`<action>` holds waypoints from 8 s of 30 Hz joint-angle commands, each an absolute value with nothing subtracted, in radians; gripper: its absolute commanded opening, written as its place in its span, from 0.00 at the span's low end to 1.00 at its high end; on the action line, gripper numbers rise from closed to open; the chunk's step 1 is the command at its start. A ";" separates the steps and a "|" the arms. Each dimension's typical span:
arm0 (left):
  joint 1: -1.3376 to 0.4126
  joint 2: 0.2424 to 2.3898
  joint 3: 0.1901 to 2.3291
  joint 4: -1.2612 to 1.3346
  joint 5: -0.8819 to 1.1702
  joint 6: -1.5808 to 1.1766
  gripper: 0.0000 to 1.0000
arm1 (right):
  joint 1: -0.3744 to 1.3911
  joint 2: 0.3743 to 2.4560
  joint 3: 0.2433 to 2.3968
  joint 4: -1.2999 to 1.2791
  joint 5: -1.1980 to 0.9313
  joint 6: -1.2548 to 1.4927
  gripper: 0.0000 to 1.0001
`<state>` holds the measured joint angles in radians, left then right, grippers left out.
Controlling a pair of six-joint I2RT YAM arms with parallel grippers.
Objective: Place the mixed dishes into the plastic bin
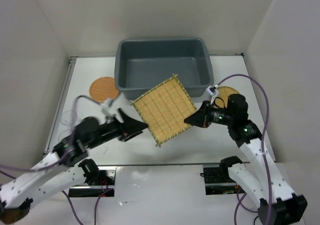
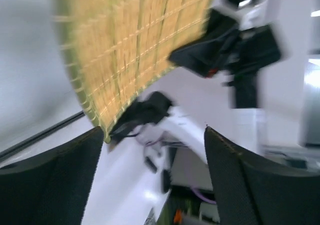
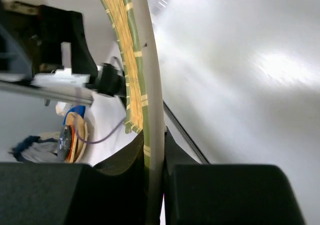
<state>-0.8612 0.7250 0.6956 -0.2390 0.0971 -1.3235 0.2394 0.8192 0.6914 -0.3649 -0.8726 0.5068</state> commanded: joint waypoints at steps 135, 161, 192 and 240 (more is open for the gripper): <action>-0.815 0.632 0.781 -0.607 -0.314 -1.238 0.96 | -0.511 1.971 1.651 -0.773 -0.434 -0.390 0.98; -0.815 0.509 0.721 -0.649 -0.305 -1.279 0.99 | -0.598 2.187 1.624 -0.784 -0.523 -0.426 0.98; -0.815 0.572 0.739 -0.611 -0.276 -1.298 0.99 | -0.637 2.553 1.619 -1.301 -1.059 -0.910 0.44; -0.815 0.529 0.686 -0.571 -0.360 -1.279 0.99 | -0.126 2.103 2.644 -1.094 -1.066 -0.283 0.00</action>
<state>-0.8204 0.5385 0.6804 -0.5983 -0.3389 -1.2865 -0.2016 1.9957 2.5946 -1.1603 -1.0145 -0.3992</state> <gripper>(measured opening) 0.993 0.105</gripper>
